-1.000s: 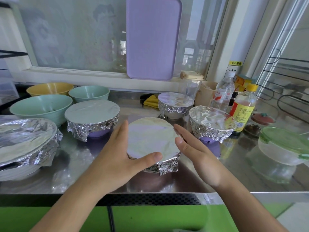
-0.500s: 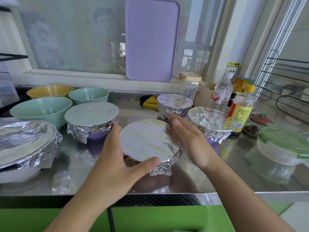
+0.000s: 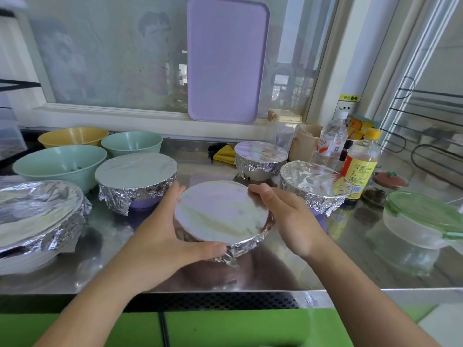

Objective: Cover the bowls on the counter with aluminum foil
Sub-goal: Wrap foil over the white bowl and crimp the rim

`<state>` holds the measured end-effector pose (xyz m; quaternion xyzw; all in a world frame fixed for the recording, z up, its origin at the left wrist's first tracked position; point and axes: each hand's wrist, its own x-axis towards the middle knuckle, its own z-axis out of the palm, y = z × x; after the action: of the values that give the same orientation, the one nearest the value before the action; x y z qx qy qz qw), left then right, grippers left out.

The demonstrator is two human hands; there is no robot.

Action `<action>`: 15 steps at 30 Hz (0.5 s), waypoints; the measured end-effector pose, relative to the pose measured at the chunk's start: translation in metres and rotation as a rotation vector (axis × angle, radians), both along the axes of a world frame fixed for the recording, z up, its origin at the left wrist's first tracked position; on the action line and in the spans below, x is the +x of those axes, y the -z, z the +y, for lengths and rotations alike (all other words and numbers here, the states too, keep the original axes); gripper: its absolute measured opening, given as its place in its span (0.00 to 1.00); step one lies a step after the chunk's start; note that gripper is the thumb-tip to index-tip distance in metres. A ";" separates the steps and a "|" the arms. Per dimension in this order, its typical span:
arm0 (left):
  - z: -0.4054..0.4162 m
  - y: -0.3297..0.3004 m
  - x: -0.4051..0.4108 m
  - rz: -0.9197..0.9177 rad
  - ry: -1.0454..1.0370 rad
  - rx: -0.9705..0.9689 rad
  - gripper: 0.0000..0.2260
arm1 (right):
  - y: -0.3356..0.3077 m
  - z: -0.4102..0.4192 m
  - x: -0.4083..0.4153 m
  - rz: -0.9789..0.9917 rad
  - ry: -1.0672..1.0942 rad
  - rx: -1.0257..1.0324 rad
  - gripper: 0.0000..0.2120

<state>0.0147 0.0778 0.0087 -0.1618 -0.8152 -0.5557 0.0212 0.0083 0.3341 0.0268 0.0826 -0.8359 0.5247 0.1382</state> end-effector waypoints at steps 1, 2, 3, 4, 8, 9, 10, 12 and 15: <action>-0.005 0.002 -0.004 -0.020 0.027 0.035 0.58 | -0.001 0.002 0.002 0.020 0.016 0.019 0.29; -0.010 0.002 -0.005 -0.041 0.031 0.075 0.59 | -0.002 0.003 0.003 0.031 0.034 0.024 0.30; -0.014 0.003 -0.004 -0.057 0.032 0.111 0.62 | -0.004 0.003 0.001 0.035 0.057 0.008 0.29; -0.017 0.003 -0.001 -0.063 0.033 0.129 0.63 | -0.005 0.003 -0.001 0.030 0.078 -0.016 0.28; -0.008 -0.001 0.009 -0.045 -0.007 0.043 0.46 | -0.006 -0.002 -0.006 -0.036 0.048 -0.129 0.24; -0.003 -0.002 0.012 -0.015 -0.024 0.013 0.47 | -0.004 -0.003 -0.006 -0.042 0.027 -0.127 0.22; 0.003 -0.003 0.014 0.006 -0.053 -0.012 0.51 | 0.000 -0.003 -0.006 -0.044 0.009 -0.123 0.19; 0.013 -0.002 0.016 -0.001 -0.145 -0.045 0.57 | 0.002 -0.005 -0.001 -0.071 0.000 -0.137 0.13; 0.016 0.000 0.014 -0.009 -0.113 -0.018 0.61 | 0.003 -0.004 0.003 -0.078 0.018 -0.183 0.19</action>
<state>0.0292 0.0940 0.0082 -0.1134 -0.8281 -0.5469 0.0472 0.0108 0.3299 0.0242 0.0417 -0.7899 0.6005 0.1172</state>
